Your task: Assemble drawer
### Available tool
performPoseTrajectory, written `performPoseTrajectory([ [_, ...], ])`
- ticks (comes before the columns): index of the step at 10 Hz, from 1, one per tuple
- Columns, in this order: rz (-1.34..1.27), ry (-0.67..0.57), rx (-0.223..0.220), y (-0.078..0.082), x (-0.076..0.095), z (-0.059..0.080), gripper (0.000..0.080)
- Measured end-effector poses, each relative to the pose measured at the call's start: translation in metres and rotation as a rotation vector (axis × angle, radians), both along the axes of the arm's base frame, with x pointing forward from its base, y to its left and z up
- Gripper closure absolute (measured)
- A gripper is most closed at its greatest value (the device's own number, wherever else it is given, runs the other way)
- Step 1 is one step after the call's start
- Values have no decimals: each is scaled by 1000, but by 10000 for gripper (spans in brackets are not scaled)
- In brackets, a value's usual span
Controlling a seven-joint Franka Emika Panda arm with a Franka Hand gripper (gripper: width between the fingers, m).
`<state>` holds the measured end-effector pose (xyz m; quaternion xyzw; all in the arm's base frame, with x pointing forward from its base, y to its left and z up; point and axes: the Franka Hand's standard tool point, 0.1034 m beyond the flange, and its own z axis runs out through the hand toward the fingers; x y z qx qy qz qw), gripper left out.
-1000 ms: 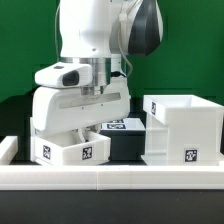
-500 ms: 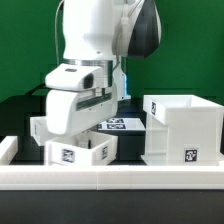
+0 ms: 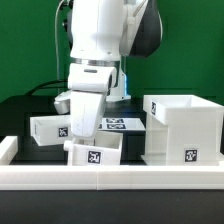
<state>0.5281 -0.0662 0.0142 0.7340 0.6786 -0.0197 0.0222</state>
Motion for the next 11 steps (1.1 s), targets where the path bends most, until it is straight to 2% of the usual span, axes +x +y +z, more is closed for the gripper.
performPoseTrajectory([
  [2,-7,1,0,0,-1,-1,757],
  [6,41,24,1,23,0,-1,757],
  [9,36,56,-1,20,-3,-2,757],
  [11,43,52,4,28,-1,-2,757],
])
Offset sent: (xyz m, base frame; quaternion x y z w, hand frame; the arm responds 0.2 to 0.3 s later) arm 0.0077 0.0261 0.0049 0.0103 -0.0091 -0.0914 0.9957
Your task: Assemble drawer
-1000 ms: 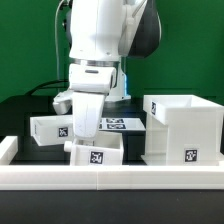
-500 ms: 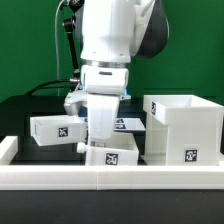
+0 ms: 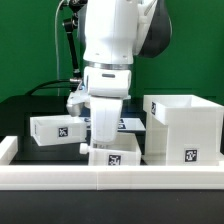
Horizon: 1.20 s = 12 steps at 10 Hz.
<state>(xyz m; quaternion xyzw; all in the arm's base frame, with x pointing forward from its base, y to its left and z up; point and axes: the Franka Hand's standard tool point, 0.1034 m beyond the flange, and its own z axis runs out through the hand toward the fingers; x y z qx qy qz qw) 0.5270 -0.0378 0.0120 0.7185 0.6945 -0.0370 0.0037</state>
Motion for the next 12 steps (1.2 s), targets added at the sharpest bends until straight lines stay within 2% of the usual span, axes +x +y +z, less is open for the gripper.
performPoseTrajectory([
  [3,4,-2,9,4,1,1,757],
  [5,11,-5,72,-13,1,2,757],
  [6,10,-7,79,-12,2,2,757],
  [8,39,-5,74,-7,2,1,757],
  [10,30,-8,69,-19,1,0,757],
  [12,27,-37,66,-18,3,-1,757],
])
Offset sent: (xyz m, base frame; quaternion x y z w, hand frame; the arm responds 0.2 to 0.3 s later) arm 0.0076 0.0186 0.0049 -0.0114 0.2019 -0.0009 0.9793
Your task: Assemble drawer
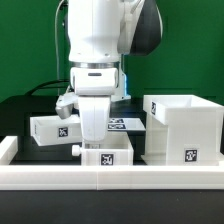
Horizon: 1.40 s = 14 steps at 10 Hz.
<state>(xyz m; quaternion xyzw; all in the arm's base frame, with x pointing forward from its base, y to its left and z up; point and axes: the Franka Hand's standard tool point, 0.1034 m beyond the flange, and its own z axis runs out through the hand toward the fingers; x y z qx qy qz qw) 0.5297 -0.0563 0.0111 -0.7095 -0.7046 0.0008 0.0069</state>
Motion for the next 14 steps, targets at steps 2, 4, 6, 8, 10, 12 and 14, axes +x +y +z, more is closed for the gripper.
performPoseTrajectory([
  [2,19,3,-4,5,2,0,757],
  [4,39,-2,-13,19,8,0,757],
  [6,41,2,-13,28,8,-4,757],
  [8,35,3,-13,25,8,-4,757],
  [10,34,4,-13,25,8,-5,757],
  [12,34,12,-20,36,10,-4,757],
  [14,11,20,-22,41,12,-3,757],
])
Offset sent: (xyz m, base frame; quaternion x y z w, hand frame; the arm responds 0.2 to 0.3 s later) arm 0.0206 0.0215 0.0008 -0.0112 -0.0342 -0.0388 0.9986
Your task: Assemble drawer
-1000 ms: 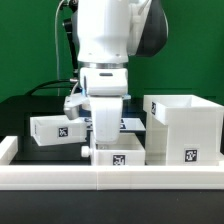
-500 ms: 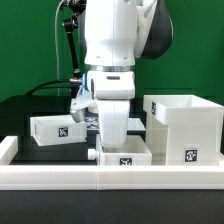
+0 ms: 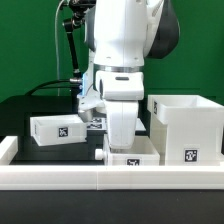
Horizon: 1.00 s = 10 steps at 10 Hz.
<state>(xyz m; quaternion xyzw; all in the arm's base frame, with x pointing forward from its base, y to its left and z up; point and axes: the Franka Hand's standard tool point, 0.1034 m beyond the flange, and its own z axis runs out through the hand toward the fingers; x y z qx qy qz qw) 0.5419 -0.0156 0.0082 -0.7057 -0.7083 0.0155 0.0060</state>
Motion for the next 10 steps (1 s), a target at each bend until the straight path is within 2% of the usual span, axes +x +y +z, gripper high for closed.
performPoseTrajectory([
  [10,-8,-12,2,1,0,0,757],
])
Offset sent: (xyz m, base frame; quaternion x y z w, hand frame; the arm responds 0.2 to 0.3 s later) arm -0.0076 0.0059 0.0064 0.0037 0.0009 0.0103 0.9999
